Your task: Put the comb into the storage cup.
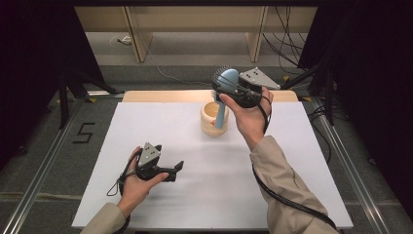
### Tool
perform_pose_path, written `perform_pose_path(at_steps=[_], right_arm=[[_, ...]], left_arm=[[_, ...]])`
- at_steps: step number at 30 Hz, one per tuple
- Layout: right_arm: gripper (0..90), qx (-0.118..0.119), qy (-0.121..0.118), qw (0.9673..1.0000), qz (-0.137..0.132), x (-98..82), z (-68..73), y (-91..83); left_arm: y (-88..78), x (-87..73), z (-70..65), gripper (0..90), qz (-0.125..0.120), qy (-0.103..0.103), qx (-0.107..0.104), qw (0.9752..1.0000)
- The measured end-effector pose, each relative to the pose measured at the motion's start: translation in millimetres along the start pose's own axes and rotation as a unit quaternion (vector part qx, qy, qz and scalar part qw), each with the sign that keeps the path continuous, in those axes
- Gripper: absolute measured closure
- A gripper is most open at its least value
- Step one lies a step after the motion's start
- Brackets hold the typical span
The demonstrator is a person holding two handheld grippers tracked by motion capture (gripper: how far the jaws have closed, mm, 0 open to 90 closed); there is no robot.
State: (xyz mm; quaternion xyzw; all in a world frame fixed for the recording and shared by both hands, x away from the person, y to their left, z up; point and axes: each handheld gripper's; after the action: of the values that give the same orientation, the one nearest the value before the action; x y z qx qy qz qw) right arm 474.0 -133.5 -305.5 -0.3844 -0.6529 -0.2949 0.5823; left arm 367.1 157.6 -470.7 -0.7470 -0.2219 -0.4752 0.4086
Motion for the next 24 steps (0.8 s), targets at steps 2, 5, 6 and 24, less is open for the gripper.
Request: perform_pose_path(at_steps=[2,5,6,24], right_arm=[[20.3,-0.001,-0.001,1.0000,-0.001,0.0,-0.5,0.9],[20.2,-0.003,-0.003,1.0000,-0.002,0.8,-1.2,1.9],[20.3,-0.003,-0.003,1.0000,-0.003,1.2,-1.5,2.2],[20.3,-0.011,-0.004,0.9999,-0.007,7.2,-4.6,8.5]], left_arm=[[0.1,0.0,0.0,0.0,0.000,0.000,0.000,1.0000],[0.0,0.0,0.1,0.0,0.000,0.000,0.000,1.0000],[0.0,0.0,0.1,0.0,0.000,0.000,0.000,1.0000],[-0.4,0.6,1.1,0.0,-0.002,-0.002,0.000,1.0000]])
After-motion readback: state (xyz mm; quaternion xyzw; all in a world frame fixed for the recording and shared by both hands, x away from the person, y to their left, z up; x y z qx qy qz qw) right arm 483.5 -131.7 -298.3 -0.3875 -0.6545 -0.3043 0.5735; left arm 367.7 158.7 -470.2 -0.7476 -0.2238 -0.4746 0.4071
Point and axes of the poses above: each handheld gripper's, and its own axes: y roughly forward along the jaws, x roughly out of its top, z roughly to its left, and after that the axes turned 10 degrees about -y, right-handed
